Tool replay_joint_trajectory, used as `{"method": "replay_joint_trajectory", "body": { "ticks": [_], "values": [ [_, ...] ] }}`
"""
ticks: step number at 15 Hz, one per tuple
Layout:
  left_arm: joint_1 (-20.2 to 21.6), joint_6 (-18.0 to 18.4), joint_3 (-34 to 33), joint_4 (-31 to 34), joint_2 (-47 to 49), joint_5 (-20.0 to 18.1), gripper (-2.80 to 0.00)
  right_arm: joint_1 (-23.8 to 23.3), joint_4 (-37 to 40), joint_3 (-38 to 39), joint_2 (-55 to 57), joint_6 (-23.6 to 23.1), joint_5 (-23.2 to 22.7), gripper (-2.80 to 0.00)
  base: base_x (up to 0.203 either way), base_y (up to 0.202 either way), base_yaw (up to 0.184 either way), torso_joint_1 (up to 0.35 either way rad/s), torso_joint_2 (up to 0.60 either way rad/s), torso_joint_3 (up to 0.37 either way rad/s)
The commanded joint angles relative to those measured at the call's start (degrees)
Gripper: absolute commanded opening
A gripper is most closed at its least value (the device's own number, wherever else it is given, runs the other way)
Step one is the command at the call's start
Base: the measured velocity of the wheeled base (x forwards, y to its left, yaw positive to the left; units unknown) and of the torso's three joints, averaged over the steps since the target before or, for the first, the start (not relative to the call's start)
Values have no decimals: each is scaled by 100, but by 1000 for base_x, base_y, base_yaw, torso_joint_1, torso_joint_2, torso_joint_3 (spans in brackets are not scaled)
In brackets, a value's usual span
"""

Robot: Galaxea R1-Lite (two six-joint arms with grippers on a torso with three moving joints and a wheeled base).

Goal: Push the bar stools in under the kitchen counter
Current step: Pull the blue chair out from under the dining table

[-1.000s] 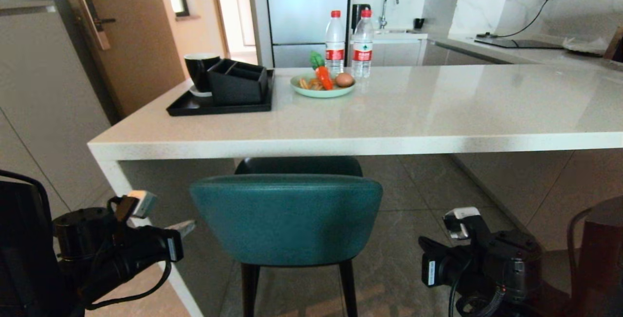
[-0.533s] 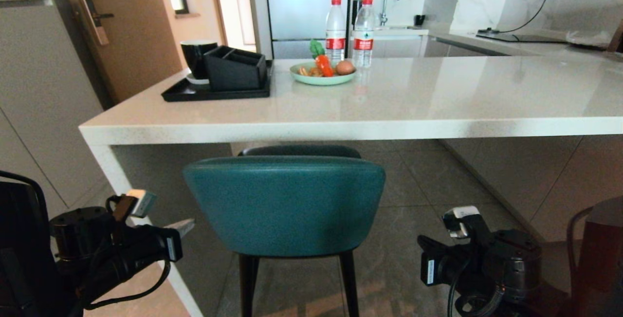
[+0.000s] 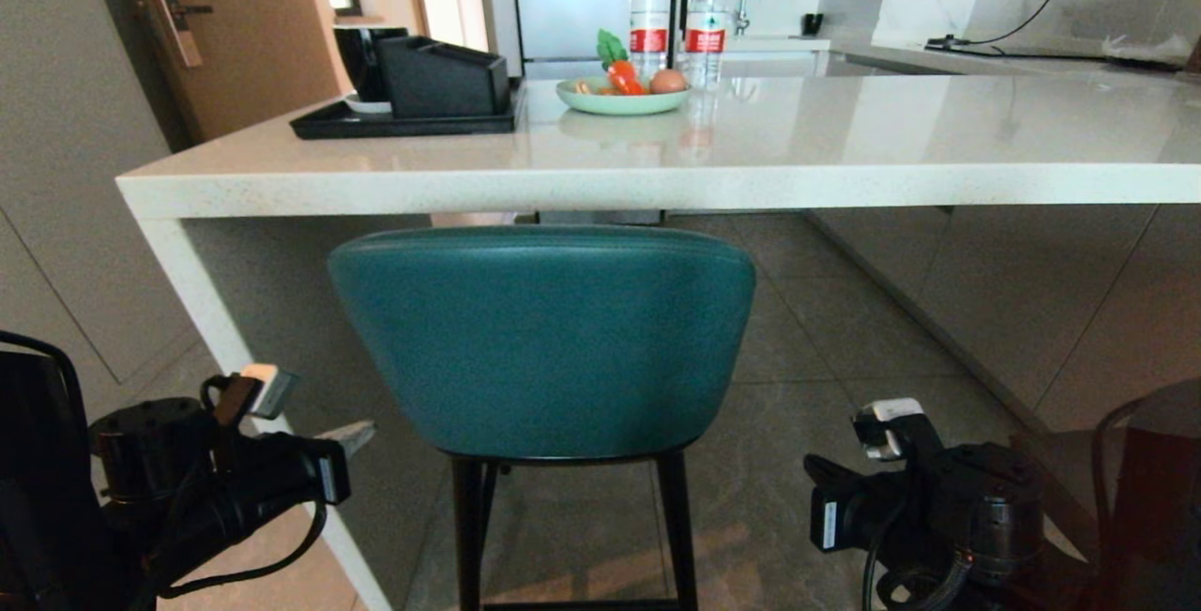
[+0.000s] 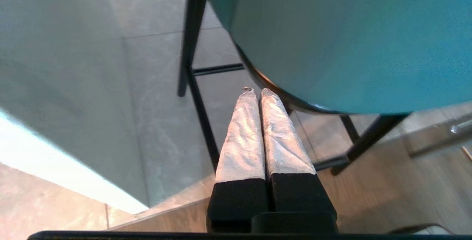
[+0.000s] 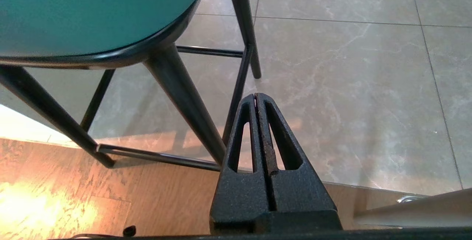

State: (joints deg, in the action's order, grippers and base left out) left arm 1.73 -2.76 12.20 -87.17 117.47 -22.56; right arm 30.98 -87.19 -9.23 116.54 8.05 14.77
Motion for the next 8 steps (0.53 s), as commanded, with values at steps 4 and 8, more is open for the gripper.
{"method": "replay_joint_trajectory", "body": {
  "ticks": [4,8],
  "values": [
    [27,-8,98,-49,-111,26,-280,-72,-48,57,-42,13,34,-280,0,0,0,-7,38,30],
    [149,-33,709,-49,-72,37,-280,-575,-48,-574,-5,-46,-3,-280,0,0,0,0,0,0]
  ]
}}
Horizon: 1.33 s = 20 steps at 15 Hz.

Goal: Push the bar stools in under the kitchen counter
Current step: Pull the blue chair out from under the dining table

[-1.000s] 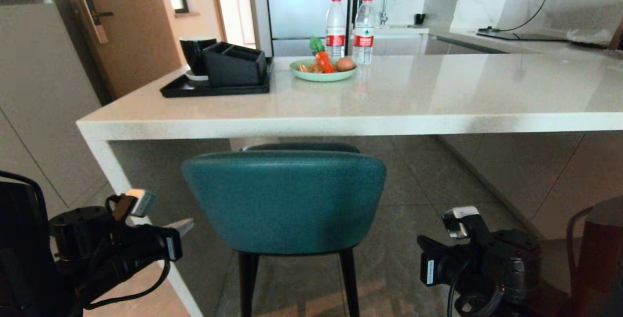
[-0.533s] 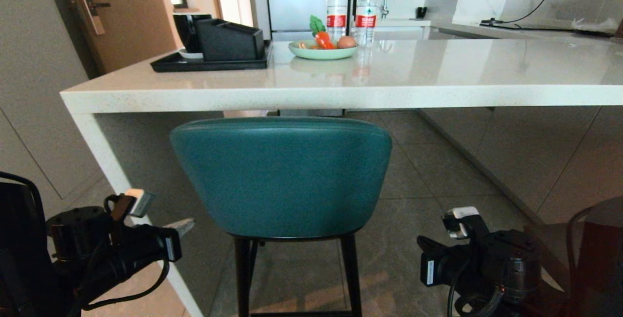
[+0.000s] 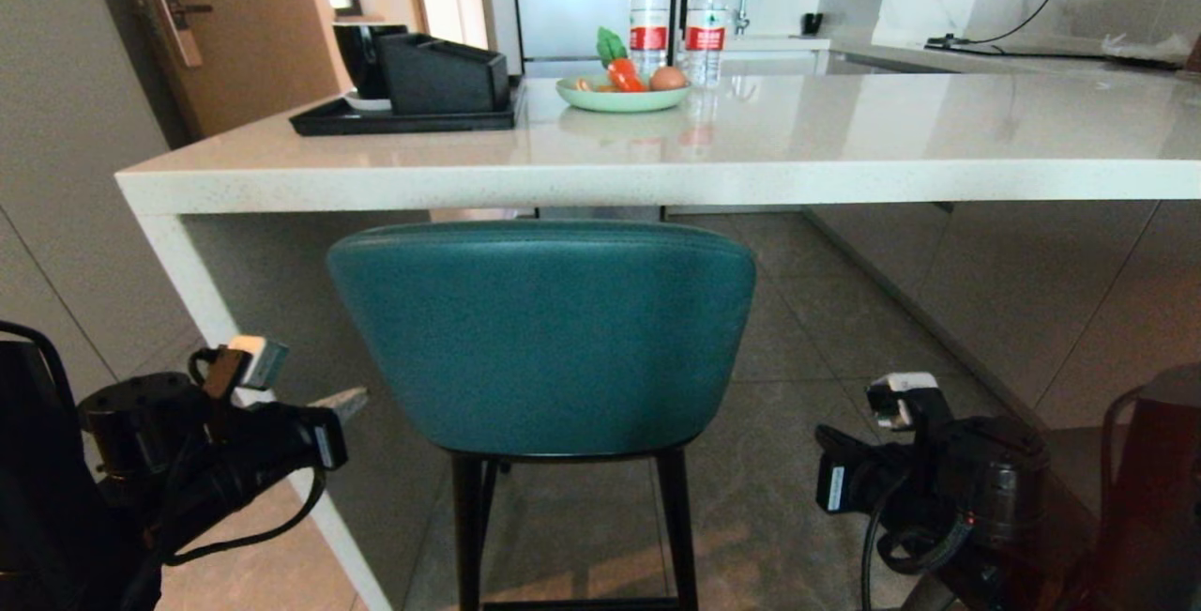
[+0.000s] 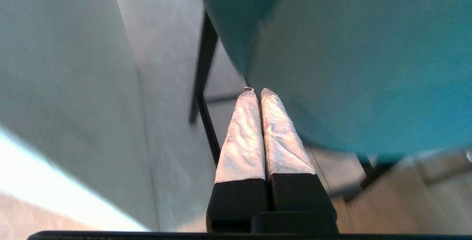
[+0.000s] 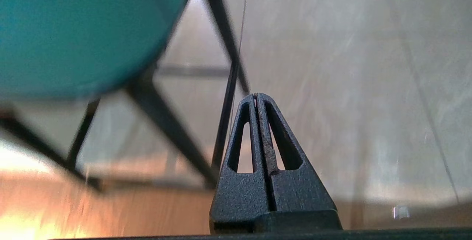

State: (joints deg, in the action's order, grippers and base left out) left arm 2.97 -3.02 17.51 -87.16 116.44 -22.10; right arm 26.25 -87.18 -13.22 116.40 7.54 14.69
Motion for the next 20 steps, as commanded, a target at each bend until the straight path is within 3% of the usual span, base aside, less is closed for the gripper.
{"method": "replay_joint_trajectory", "body": {
  "ticks": [1,10,20],
  "values": [
    [27,-8,342,-50,74,-6,-280,-185,-49,-399,34,-123,1,-280,0,0,0,0,0,0],
    [19,-230,1619,370,249,17,-280,-169,4,-2182,468,-796,-96,-280,0,0,0,0,0,0],
    [-43,-251,1729,507,124,22,-280,-84,553,-3282,735,-818,-211,-280,0,0,0,0,0,0]
  ]
}}
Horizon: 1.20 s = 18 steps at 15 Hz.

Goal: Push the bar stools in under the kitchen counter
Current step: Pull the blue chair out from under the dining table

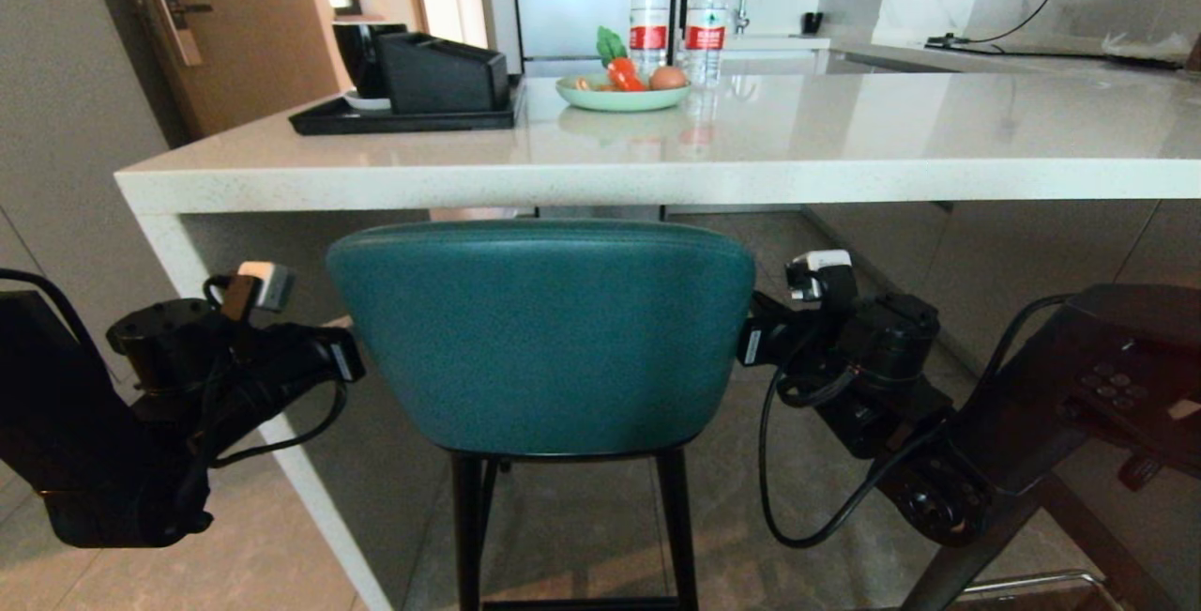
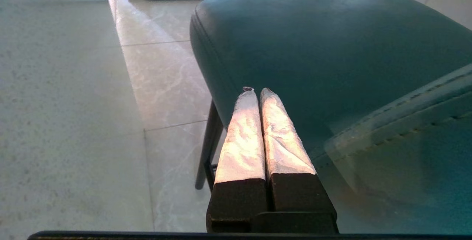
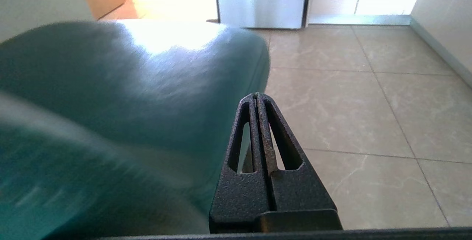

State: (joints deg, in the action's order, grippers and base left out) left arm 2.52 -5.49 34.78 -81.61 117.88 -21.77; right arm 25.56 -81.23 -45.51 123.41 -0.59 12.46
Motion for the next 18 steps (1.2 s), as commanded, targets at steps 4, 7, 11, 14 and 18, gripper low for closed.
{"method": "replay_joint_trajectory", "body": {
  "ticks": [4,7,11,14,18],
  "values": [
    [-127,-5,-78,-63,-57,-11,-280,165,-42,44,22,15,-335,-280,0,0,0,0,0,0],
    [-242,-14,-299,-88,-229,-14,-280,440,-43,43,8,8,-341,-280,0,0,0,0,0,0],
    [-329,-32,-245,-90,-153,101,-280,464,-42,16,34,6,-347,-280,0,0,0,0,0,0],
    [-483,-27,-381,-100,-262,199,-280,476,-42,7,34,6,-349,-280,0,0,0,0,0,0],
    [-628,69,-849,-119,-587,208,-280,388,-42,42,96,32,-314,-280,0,0,0,0,0,0]
  ]
}}
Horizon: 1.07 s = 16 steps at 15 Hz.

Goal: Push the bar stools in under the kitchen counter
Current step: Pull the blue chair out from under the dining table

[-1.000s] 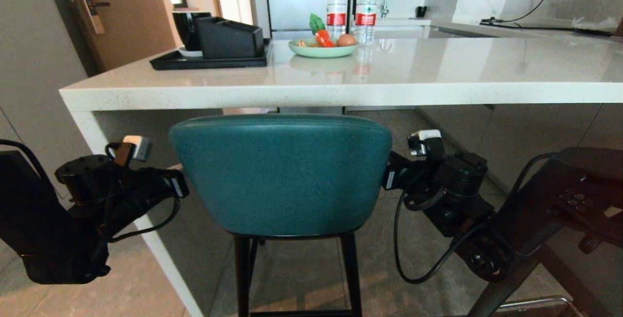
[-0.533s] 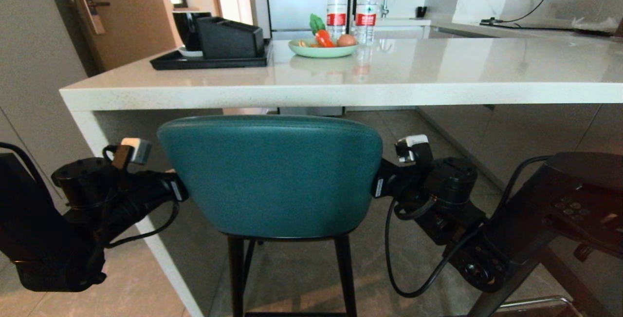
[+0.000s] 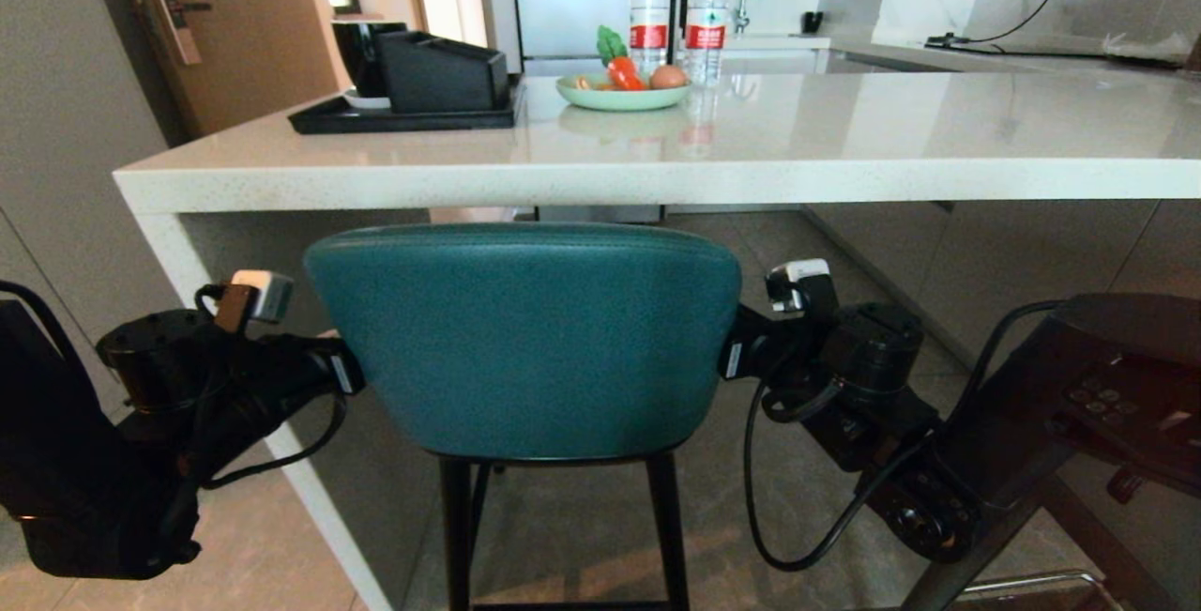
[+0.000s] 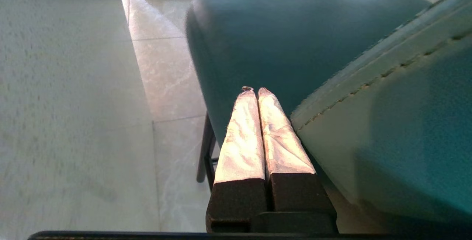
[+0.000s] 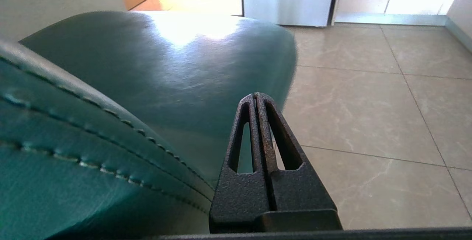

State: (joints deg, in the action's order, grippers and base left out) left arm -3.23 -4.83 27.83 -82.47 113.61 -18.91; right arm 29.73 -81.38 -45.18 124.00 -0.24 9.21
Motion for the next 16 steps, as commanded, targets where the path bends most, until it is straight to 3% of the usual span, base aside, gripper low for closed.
{"method": "replay_joint_trajectory", "body": {
  "ticks": [1,5,11,16],
  "values": [
    [-102,93,-295,-52,-257,-78,-280,-29,-28,9,44,-2,20,-280,0,0,0,0,0,0],
    [-222,131,-533,-32,-586,-60,-280,-29,-28,18,36,-2,37,-280,0,0,0,0,0,0],
    [-169,135,-473,-41,-324,151,-280,-29,-28,80,-8,-11,64,-280,0,0,0,0,0,0],
    [-192,131,-410,-41,-352,151,-280,-29,-28,53,-8,-20,72,-280,-188,0,-2,5,2,1]
  ]
}}
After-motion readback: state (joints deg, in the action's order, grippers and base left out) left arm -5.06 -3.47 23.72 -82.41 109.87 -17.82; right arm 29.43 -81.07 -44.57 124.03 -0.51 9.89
